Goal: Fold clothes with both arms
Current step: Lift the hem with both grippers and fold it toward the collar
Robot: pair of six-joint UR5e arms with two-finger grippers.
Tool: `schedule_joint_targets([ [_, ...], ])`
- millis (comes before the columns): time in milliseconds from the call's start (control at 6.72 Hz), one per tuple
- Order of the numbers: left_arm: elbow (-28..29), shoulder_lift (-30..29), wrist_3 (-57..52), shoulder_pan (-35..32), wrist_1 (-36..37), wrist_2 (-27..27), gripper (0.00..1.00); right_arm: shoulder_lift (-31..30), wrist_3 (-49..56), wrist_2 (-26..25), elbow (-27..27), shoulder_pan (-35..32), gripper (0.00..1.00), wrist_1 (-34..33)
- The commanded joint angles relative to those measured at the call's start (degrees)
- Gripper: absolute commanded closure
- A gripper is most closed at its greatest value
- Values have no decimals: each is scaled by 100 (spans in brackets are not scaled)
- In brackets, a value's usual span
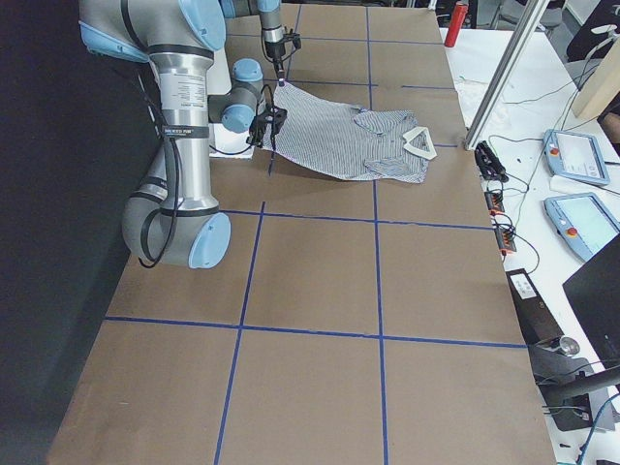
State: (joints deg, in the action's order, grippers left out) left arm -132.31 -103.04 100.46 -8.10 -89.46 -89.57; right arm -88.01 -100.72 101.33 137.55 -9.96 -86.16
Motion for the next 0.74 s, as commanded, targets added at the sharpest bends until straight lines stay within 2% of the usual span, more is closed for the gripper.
schedule_joint_targets([
  [0,-722,3,9,299,461,-121,100,-322,-44,395,491,240,100,-6],
  [149,-778,-14,0,301,517,-131,100,-296,-35,379,448,188,100,-6],
  [297,-648,-145,-26,248,509,-149,100,-148,61,361,187,-360,100,3],
  [446,-386,-416,-383,-161,500,-166,100,263,427,344,-103,-1053,100,3],
  [595,165,-845,-926,-896,482,-219,100,458,831,352,-419,-1843,100,3],
])
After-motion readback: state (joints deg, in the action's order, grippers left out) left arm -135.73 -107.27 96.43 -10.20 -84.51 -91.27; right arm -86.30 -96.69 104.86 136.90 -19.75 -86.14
